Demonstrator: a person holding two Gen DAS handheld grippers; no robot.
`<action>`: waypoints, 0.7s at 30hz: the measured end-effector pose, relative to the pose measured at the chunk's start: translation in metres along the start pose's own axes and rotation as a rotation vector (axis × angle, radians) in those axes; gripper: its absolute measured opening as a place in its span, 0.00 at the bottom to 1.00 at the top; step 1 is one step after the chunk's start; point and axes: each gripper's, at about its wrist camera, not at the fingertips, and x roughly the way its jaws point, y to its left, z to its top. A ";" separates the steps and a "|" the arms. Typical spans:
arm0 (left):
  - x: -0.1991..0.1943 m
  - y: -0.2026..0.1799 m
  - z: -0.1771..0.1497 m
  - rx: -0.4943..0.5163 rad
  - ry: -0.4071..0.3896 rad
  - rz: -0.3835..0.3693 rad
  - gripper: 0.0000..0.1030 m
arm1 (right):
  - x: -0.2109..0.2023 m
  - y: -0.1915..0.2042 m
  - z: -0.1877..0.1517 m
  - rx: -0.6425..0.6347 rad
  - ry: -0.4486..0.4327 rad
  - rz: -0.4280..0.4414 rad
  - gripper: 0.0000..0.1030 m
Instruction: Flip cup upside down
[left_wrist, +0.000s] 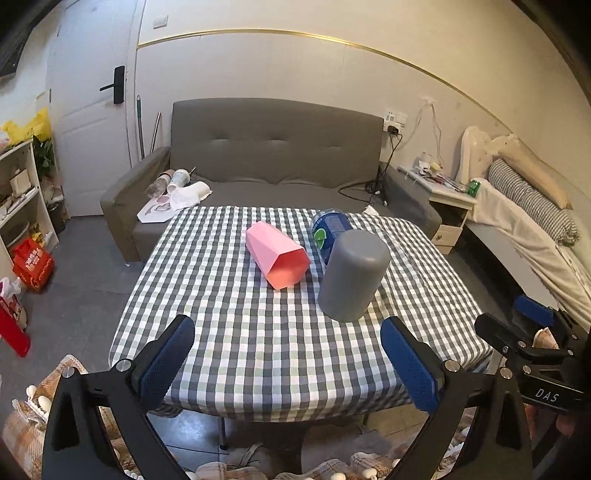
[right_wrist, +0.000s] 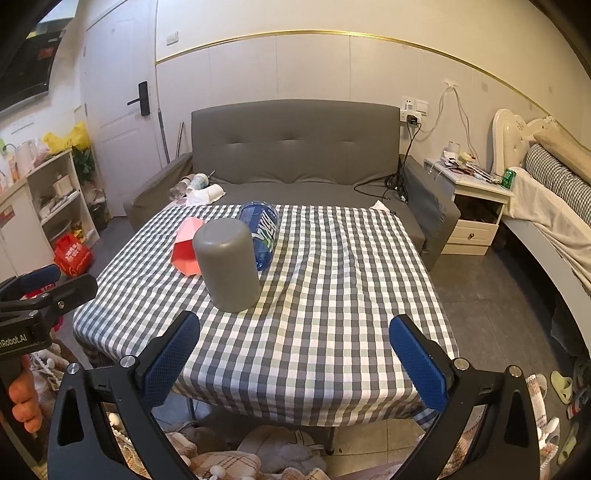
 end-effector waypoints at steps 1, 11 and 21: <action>0.000 0.000 0.000 0.001 -0.002 0.002 1.00 | 0.000 0.000 0.000 0.002 0.001 0.000 1.00; 0.003 0.003 0.000 -0.014 0.016 -0.007 1.00 | -0.002 -0.001 -0.001 0.004 0.002 -0.003 1.00; 0.002 0.005 0.001 -0.024 0.014 0.012 1.00 | -0.001 -0.002 0.000 0.001 0.014 -0.008 1.00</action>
